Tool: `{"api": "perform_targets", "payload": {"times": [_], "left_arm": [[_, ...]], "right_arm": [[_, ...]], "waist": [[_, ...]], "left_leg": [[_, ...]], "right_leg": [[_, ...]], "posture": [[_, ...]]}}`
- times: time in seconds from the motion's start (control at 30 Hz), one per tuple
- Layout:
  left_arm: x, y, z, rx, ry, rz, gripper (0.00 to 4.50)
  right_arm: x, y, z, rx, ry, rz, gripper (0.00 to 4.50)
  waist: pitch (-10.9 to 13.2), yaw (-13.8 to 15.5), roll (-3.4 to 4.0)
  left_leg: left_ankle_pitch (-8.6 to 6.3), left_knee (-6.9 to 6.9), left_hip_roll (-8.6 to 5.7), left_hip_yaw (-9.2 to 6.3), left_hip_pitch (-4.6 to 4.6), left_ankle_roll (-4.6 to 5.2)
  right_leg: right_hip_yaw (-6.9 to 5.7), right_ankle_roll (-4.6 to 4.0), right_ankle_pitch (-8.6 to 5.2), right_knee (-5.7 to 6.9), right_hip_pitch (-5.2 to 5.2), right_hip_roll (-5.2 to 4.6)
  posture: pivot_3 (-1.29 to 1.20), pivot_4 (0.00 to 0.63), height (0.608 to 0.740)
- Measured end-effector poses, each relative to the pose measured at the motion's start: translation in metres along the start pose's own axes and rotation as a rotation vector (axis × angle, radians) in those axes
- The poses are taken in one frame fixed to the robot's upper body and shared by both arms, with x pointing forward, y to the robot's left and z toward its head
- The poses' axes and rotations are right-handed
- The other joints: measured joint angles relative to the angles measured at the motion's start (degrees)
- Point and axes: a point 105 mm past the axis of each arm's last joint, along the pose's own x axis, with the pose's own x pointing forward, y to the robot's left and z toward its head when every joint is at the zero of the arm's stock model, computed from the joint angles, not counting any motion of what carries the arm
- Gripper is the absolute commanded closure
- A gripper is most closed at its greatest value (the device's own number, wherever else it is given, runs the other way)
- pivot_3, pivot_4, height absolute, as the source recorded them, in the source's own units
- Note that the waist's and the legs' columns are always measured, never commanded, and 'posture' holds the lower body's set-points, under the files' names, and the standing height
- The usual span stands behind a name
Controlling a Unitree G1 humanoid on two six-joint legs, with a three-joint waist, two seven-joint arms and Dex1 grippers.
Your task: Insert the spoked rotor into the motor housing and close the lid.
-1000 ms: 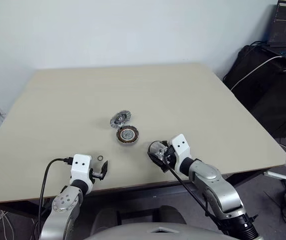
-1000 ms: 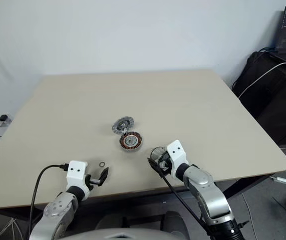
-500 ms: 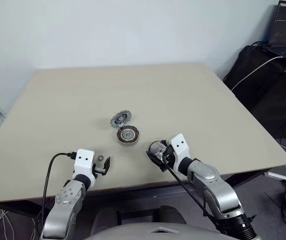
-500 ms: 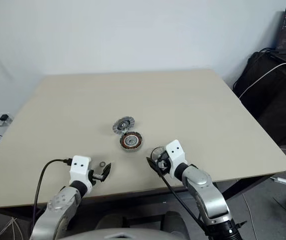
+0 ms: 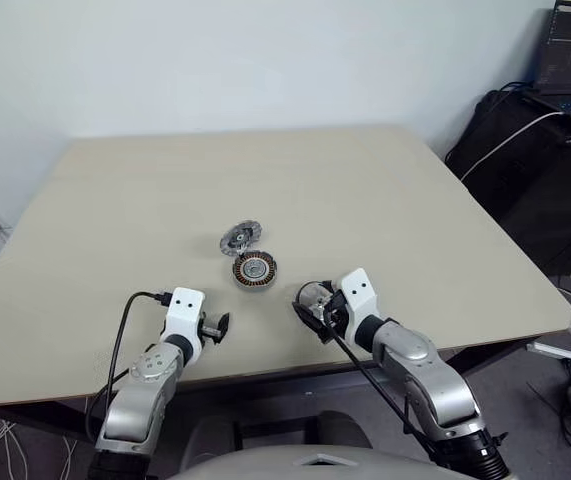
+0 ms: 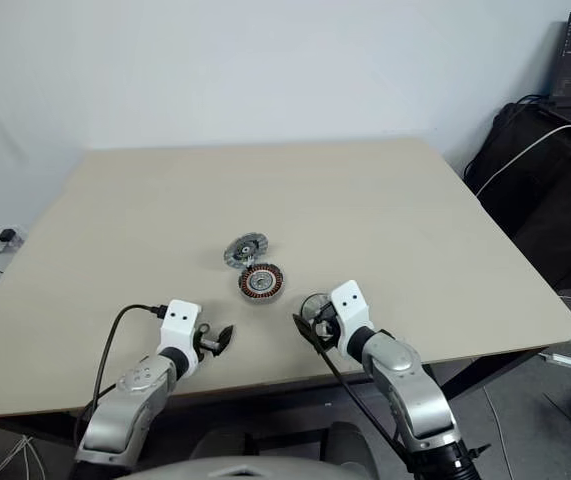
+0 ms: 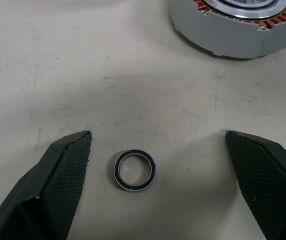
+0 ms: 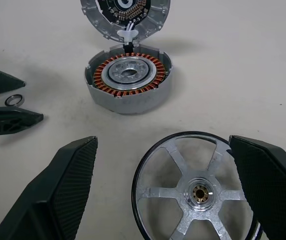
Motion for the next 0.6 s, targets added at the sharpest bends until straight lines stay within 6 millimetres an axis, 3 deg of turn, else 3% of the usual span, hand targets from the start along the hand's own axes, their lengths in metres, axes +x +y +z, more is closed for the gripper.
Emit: {"api": "perform_targets", "payload": {"times": [0.07, 0.13, 0.47, 0.6], "left_arm": [[-0.0001, 0.0001, -0.0008, -0.002, 0.007, 0.001, 0.0], [-0.0004, 0.0013, -0.0018, 0.0, 0.016, 0.011, 0.52], [-0.0055, 0.002, -0.0079, 0.007, 0.043, 0.026, 3.79], [-0.007, 0.0023, -0.0075, 0.009, 0.046, 0.027, 3.83]], "right_arm": [[-0.0003, 0.0003, -0.0011, 0.003, 0.002, -0.001, 0.03], [-0.0003, 0.0004, -0.0012, 0.004, 0.002, -0.001, 0.0], [0.0, 0.0007, -0.0008, 0.005, 0.0, -0.001, 0.0], [0.0003, 0.0008, -0.0005, 0.006, -0.001, -0.001, 0.0]], "waist": [[-0.05, -0.04, 0.05], [-0.1, -0.09, 0.1], [-0.38, -0.08, 0.3], [-0.38, -0.1, 0.3]], "left_leg": [[0.0, 0.01, 0.0, 0.01, 0.01, 0.0], [0.0, 0.0, 0.0, 0.01, 0.02, 0.0], [0.0, 0.0, 0.0, 0.0, 0.03, 0.0], [-0.01, -0.01, 0.0, 0.01, 0.02, -0.01]], "right_leg": [[0.01, 0.0, 0.0, 0.01, 0.0, 0.0], [0.02, 0.0, 0.0, 0.01, 0.0, 0.0], [0.02, 0.0, 0.0, 0.01, 0.0, 0.0], [0.03, 0.0, 0.0, 0.01, -0.01, 0.0]], "posture": [[0.0, 0.0, 0.74], [0.0, 0.0, 0.74], [0.0, 0.0, 0.74], [0.0, 0.0, 0.74]]}}
